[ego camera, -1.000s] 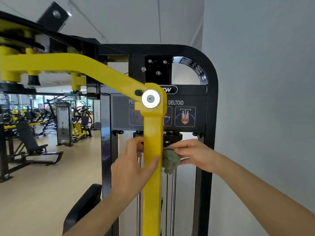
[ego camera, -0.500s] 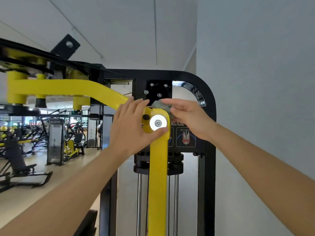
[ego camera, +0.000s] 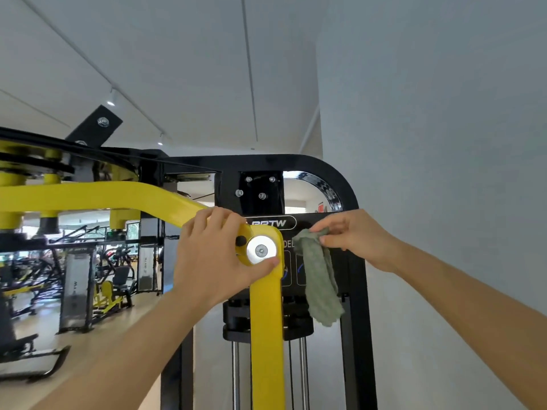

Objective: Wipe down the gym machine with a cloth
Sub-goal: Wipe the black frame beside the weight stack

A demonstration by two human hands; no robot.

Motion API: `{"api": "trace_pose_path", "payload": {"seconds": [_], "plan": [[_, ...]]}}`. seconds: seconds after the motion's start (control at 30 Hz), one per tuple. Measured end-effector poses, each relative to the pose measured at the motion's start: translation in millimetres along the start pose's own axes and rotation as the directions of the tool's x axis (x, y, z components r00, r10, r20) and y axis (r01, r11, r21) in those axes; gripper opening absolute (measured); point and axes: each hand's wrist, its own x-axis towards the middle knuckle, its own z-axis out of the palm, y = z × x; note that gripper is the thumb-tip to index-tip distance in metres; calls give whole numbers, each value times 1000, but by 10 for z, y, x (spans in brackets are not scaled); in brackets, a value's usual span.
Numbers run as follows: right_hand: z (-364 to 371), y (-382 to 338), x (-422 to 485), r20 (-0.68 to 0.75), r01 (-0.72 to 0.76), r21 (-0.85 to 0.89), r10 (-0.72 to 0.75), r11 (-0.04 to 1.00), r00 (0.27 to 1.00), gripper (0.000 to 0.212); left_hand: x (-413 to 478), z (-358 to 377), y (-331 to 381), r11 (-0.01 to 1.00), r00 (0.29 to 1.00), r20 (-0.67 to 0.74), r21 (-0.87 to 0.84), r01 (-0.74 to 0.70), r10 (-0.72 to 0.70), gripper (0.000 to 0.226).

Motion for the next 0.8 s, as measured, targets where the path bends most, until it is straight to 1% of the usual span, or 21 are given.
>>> {"api": "trace_pose_path", "payload": {"seconds": [0.07,0.1,0.2,0.27,0.33,0.4,0.47,0.5,0.57,0.67,0.73,0.8], "plan": [[-101,-115,20,-3,2,63,-2,998,1000,25,60,-64,47,999,1000,19,44,-12,11,78],[-135,-153,18,12,9,87,-10,996,1000,26,82,-93,87,999,1000,12,33,-24,23,76],[-167,-230,-53,75,38,164,-51,986,996,25,110,-136,272,986,990,-49,-95,-135,131,63],[-158,-270,-126,106,61,196,-83,979,991,25,133,-155,412,966,983,-9,-186,-181,183,57],[-140,-319,-197,151,68,226,-104,972,983,24,186,-162,510,958,981,72,-240,-159,181,51],[-122,-363,-246,191,64,243,-112,968,975,23,250,-163,562,952,977,103,-265,-152,184,37],[-113,-389,-272,195,23,293,-83,956,977,24,298,-168,578,934,977,138,-340,-108,163,18],[-117,-406,-285,194,-20,330,-47,944,980,24,325,-161,577,919,978,157,-390,-64,135,14],[-80,-425,-305,203,-108,386,30,916,979,20,372,-151,547,882,981,178,-470,19,74,17],[-8,-399,-343,147,-109,294,68,950,987,20,499,-131,540,823,975,220,-560,94,38,26],[8,-372,-323,88,-108,259,88,960,992,17,611,-121,570,789,966,253,-603,116,51,19],[-36,-335,-252,34,-116,223,111,968,993,9,735,-125,598,791,964,256,-603,103,69,13]]}}
